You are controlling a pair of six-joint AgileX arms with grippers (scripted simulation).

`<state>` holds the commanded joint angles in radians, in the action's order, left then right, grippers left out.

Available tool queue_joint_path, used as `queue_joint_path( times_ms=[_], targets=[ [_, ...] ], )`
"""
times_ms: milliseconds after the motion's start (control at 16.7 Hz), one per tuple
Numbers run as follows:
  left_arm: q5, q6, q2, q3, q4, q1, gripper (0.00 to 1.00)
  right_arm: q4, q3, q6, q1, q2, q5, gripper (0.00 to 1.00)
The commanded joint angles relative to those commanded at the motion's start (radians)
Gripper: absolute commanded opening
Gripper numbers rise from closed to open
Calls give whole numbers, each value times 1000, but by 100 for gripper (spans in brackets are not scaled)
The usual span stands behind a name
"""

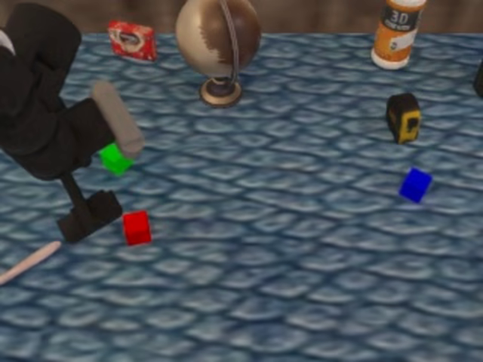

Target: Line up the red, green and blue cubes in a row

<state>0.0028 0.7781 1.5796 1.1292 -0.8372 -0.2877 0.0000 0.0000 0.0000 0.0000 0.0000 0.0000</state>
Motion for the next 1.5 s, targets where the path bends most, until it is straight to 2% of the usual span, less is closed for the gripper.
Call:
queue_joint_path(
  times_ms=[360,840,1020,1320,1500],
  targets=[
    [-1,174,343,264,-175,-65,100,0,0,0,0,0,0,100],
    [-2,200,389,301,-194,-69,100,0,0,0,0,0,0,100],
    [-1,203,422,262,-125,-72,100,0,0,0,0,0,0,100],
    [-1,204,517,160,79,-73,100,0,0,0,0,0,0,100],
    [0,204,540,138,119,-73,100,0,0,0,0,0,0,100]
  ],
)
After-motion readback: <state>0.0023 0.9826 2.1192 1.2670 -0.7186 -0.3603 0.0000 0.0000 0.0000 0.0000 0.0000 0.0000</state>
